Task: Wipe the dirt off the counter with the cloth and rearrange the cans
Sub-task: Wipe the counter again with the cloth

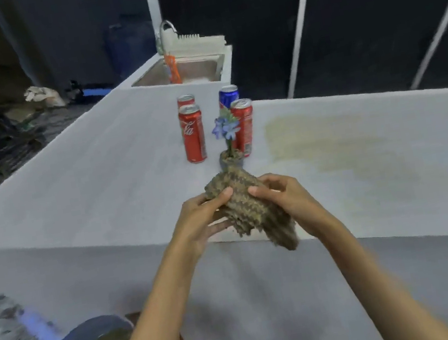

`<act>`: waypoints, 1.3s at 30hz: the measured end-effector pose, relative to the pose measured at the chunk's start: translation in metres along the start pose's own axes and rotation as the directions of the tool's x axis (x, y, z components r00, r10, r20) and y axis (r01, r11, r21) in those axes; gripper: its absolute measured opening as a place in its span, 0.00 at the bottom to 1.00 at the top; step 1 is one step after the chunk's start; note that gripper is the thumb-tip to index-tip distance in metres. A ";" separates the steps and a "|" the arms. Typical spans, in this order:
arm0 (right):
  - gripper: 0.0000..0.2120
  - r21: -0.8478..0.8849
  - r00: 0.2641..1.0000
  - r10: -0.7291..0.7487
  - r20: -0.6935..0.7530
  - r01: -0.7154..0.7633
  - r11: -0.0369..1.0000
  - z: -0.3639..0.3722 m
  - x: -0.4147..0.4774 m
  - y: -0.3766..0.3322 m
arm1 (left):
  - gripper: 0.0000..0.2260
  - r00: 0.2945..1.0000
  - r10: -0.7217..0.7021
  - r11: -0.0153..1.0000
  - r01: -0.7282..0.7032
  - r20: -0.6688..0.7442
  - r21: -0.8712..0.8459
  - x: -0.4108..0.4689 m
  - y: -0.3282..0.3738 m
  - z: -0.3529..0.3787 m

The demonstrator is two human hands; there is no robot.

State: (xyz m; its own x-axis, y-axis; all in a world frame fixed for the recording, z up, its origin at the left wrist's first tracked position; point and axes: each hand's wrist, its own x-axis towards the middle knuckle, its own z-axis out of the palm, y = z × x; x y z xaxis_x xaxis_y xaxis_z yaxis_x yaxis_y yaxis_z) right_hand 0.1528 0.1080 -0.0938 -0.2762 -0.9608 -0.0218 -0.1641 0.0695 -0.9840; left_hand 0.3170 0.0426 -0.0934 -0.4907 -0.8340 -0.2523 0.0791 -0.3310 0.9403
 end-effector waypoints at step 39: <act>0.28 -0.819 0.943 0.076 -0.324 -0.320 0.476 -0.075 0.092 0.086 | 0.23 0.908 0.359 0.033 -0.243 0.215 0.970 0.103 -0.090 0.028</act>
State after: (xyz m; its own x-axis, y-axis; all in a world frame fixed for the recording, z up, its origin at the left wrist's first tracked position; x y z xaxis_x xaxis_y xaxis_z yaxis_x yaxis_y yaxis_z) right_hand 0.0425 0.0459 -0.1674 -0.5796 -0.8140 -0.0382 -0.7655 0.5600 -0.3167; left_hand 0.2350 -0.0008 -0.1970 -0.6040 -0.7814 0.1571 -0.7197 0.6194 0.3136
